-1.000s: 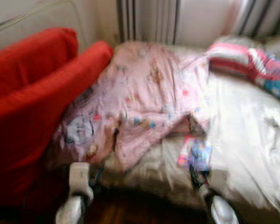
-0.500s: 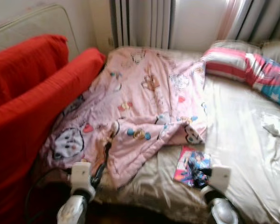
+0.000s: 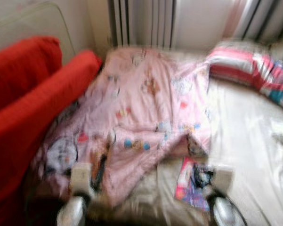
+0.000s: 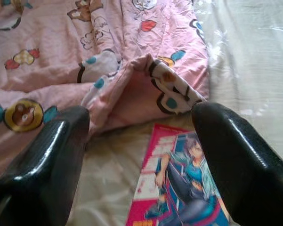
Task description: Clean up the room
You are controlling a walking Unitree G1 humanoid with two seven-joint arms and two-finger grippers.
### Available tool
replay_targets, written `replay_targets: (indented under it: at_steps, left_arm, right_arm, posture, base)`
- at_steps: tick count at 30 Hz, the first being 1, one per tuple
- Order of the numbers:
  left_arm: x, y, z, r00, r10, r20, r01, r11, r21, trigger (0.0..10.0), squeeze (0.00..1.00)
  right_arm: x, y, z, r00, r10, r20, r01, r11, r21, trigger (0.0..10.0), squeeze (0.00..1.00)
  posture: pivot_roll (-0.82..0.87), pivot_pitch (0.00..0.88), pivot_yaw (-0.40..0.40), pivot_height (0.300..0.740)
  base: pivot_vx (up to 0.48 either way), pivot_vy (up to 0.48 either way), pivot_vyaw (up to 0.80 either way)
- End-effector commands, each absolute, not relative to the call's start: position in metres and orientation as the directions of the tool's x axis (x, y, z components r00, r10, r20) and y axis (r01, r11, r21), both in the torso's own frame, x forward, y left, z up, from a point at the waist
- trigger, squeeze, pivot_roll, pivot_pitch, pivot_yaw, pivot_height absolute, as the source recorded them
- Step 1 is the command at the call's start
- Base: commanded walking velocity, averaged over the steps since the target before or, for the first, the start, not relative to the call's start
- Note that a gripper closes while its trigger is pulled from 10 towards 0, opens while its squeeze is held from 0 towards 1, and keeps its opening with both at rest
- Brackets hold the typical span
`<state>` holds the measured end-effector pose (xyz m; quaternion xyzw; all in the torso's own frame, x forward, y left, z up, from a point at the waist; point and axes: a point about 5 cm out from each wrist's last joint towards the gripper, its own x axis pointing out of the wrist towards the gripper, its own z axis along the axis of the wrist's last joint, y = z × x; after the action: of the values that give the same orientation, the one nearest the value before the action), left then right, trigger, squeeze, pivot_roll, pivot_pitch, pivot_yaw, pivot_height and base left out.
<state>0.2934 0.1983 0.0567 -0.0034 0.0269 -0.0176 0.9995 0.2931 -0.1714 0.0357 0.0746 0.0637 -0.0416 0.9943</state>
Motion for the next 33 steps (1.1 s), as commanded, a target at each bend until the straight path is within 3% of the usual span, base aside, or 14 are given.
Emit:
replay_targets:
  at_steps: [1,4,28,33]
  left_arm:
    - [0.2886,0.1967,0.0507,0.997,-0.033,-0.073,0.032,0.999,-0.016,10.0,0.00]
    - [0.2884,0.1969,0.0506,0.997,-0.033,-0.074,0.032,0.999,-0.015,10.0,0.00]
    - [0.2852,0.1966,0.0497,0.997,-0.033,-0.072,0.032,0.999,-0.017,10.0,0.00]
    - [0.2846,0.1964,0.0493,0.997,-0.034,-0.074,0.033,0.999,-0.016,10.0,0.00]
  right_arm:
    - [0.2876,-0.1788,0.0285,0.981,-0.096,-0.170,0.121,0.982,0.145,10.0,0.00]
    - [0.2877,-0.1786,0.0290,0.982,-0.094,-0.165,0.118,0.983,0.142,10.0,0.00]
    - [0.2875,-0.1802,0.0280,0.975,-0.131,-0.179,0.152,0.982,0.107,10.0,0.00]
    - [0.2876,-0.1812,0.0280,0.974,-0.136,-0.180,0.156,0.983,0.101,10.0,0.00]
  posture:
    - [0.00,0.212,0.042,0.740]
    - [0.00,0.214,0.042,0.740]
    - [0.00,0.222,0.042,0.740]
    - [0.00,0.223,0.043,0.707]
  base:
    - [0.000,0.000,-0.75]
    - [0.000,0.000,-0.75]
    - [0.000,0.000,0.00]
    - [0.000,0.000,0.00]
